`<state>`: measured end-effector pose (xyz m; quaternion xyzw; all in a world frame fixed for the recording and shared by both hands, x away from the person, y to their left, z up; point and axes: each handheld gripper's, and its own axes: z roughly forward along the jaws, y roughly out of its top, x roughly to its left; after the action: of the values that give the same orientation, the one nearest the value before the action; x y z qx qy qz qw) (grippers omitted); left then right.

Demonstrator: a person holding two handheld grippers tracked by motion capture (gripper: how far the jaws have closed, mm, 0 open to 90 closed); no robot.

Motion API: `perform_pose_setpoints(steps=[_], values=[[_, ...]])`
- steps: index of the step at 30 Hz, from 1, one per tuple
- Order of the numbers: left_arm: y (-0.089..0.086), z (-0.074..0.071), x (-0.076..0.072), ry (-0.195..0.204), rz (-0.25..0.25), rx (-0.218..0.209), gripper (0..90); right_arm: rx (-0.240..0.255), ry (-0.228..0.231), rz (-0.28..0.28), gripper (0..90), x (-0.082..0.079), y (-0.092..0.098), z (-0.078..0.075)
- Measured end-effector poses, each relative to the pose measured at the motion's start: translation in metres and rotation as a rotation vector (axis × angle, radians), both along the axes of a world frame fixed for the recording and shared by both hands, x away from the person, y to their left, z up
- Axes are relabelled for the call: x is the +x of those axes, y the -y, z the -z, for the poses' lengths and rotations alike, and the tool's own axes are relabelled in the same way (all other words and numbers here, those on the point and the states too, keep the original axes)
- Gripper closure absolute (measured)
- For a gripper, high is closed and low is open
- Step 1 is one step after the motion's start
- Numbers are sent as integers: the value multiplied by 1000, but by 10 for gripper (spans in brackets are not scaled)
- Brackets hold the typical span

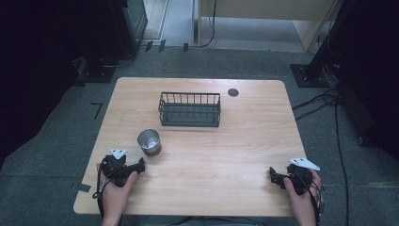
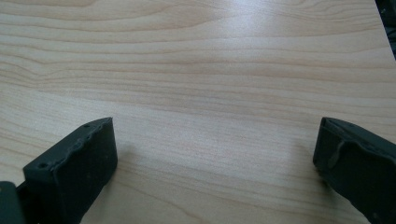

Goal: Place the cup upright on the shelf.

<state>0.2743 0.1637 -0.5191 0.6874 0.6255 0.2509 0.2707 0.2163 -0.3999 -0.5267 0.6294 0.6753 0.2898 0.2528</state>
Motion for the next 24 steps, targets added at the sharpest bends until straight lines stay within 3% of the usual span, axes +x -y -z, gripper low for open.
perform_pose_setpoints(steps=[7,13,24], values=[[1,0,0,0,-4,1,0,4,-2,3,0,1,-1,0],[-2,-1,-1,-13,27,6,0,2,2,2,0,2,-1,0],[4,-9,-10,25,68,-15,0,3,0,7,0,2,-1,0]])
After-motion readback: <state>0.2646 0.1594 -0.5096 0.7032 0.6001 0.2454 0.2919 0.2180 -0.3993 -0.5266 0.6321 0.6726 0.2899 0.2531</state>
